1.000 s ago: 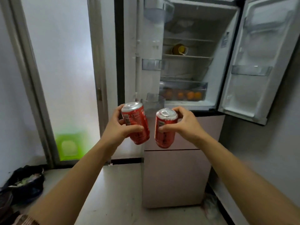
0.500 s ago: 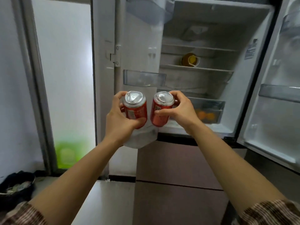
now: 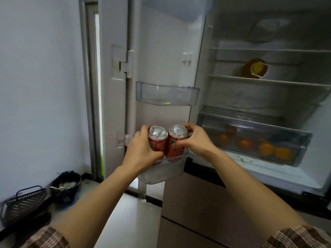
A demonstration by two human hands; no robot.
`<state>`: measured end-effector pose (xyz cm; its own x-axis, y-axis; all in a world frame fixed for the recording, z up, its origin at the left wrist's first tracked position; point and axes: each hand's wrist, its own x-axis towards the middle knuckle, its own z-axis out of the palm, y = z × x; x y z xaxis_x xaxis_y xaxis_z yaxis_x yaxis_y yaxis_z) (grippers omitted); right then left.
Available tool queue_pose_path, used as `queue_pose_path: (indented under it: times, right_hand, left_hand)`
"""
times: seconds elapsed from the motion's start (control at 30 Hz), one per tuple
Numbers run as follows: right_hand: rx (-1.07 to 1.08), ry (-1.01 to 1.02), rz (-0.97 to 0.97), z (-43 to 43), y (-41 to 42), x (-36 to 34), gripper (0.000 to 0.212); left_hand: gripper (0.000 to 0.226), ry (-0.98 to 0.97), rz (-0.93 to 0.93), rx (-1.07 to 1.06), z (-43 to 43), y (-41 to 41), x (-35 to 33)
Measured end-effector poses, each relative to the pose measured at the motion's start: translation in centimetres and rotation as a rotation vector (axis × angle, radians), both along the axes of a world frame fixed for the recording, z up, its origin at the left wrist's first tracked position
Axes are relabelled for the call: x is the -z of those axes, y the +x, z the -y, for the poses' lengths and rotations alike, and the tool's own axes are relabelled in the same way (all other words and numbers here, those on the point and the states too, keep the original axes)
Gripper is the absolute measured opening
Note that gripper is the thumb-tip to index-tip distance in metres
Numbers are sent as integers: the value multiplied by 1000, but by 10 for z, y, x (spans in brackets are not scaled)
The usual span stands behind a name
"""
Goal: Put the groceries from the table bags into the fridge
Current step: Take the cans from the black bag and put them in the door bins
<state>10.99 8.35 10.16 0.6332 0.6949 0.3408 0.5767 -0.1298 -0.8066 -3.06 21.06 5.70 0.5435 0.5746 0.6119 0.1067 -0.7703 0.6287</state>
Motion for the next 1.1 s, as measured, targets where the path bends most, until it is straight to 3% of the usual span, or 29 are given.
queue_pose_path:
  times: [0.13,0.37,0.57,0.73,0.87,1.0,1.1]
  right_hand:
    - [20,-98,17,-8,8,8,55]
    - [-10,-187,30,-10,9,12,52]
    - [-93,-250,67,-12,12,10,32]
    - [-135,-196,55,-10,9,8,25]
    - [-30,-144,226,-14,0,10,58]
    - [-58,19,386,-16,-27,6,43]
    - [-119,103,442,-25,-60,8,35]
  left_hand:
    - [78,7,-126,-47,-1,3,2]
    - [63,-8,-305,-88,-1,5,-4]
    - [54,88,-470,-112,-7,9,-5]
    - [33,183,-396,-116,-2,0,-5]
    - [23,191,-300,-144,3,-10,-7]
    - [41,186,-146,-181,3,-32,-10]
    - [37,158,-21,-241,-7,-61,-6]
